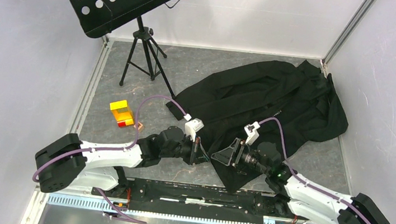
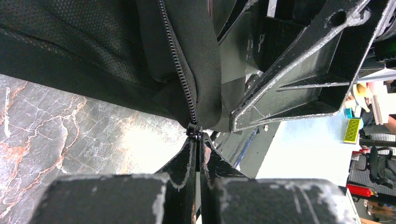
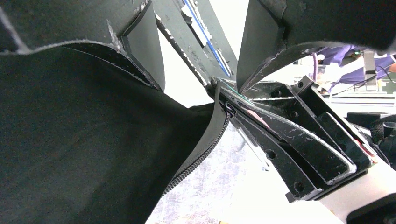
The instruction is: Zip up the jacket
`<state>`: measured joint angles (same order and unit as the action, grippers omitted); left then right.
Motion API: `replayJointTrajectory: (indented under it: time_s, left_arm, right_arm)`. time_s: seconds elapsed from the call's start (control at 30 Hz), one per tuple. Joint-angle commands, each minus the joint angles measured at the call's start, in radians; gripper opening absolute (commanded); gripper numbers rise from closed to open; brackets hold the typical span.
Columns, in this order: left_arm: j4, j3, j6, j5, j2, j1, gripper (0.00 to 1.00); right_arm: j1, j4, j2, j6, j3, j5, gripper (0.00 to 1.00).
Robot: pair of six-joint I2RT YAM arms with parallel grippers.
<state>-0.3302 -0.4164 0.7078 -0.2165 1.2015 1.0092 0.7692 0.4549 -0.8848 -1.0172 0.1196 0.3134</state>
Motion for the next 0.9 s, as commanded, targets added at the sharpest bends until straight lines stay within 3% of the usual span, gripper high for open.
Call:
replayJointTrajectory:
  time_s: [0.0, 0.2, 0.57, 0.77, 0.87]
  left_arm:
    - [-0.010, -0.039, -0.060, -0.022, -0.002, 0.000, 0.02]
    - [-0.010, -0.038, -0.068, -0.026, 0.000, -0.002, 0.02]
    - [-0.013, -0.053, -0.079, -0.035, 0.013, -0.001, 0.02]
    - [-0.013, -0.052, -0.082, -0.035, 0.018, -0.001, 0.02]
    - [-0.013, -0.048, -0.083, -0.027, 0.014, -0.001, 0.02]
  right_arm:
    - [-0.004, 0.165, -0.056, -0.078, 0.030, 0.022, 0.62]
    - [-0.004, 0.218, -0.081, -0.117, 0.025, -0.035, 0.57]
    - [-0.004, 0.369, -0.197, -0.177, 0.004, -0.002, 0.46]
    - [-0.004, 0.430, -0.217, -0.194, -0.013, -0.002, 0.31]
    - [-0.004, 0.442, -0.215, -0.193, -0.030, -0.009, 0.28]
